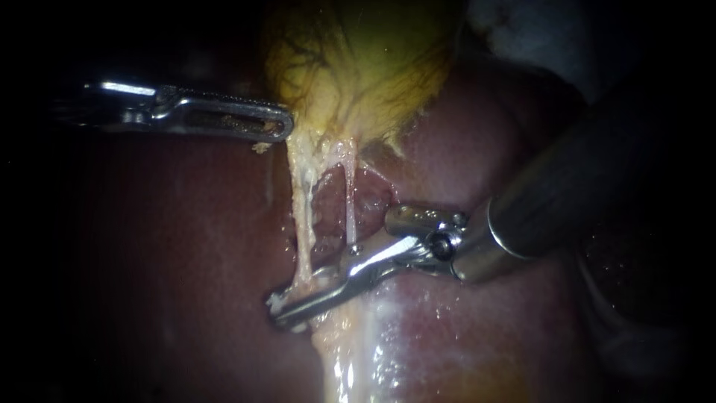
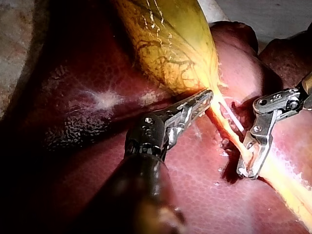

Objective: Clipping second clip left tube

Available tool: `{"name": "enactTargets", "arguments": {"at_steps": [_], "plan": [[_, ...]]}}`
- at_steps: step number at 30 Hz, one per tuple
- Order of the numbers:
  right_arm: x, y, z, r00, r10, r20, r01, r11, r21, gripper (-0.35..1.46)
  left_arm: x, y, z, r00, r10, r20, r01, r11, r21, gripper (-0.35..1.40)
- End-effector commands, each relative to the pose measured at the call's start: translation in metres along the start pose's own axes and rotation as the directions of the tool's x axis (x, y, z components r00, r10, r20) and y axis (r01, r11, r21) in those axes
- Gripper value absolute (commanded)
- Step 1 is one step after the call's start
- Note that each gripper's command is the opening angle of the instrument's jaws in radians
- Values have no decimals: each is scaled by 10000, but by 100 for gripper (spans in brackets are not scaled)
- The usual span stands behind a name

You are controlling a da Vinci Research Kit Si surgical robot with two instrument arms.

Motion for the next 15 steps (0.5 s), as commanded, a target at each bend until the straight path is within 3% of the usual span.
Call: {"name": "enactTargets", "arguments": {"at_steps": [1,4,11,15], "plan": [[1,-1,0,10000,46,4,-46,10000,2,-22,0,0,0,10000,1,-1,-1,10000,2,-35],[1,0,0,9999,105,5,-105,9999,-2,-35,0,0,0,10000,1,-1,-1,10000,2,-35],[0,-1,-2,9986,252,473,-230,9986,-473,-35,0,0,0,10000,1,-1,-1,10000,2,-35],[0,-1,-2,9984,251,498,-228,9987,-452,-35,0,0,0,10000,1,-1,-1,10000,3,-35]]}}
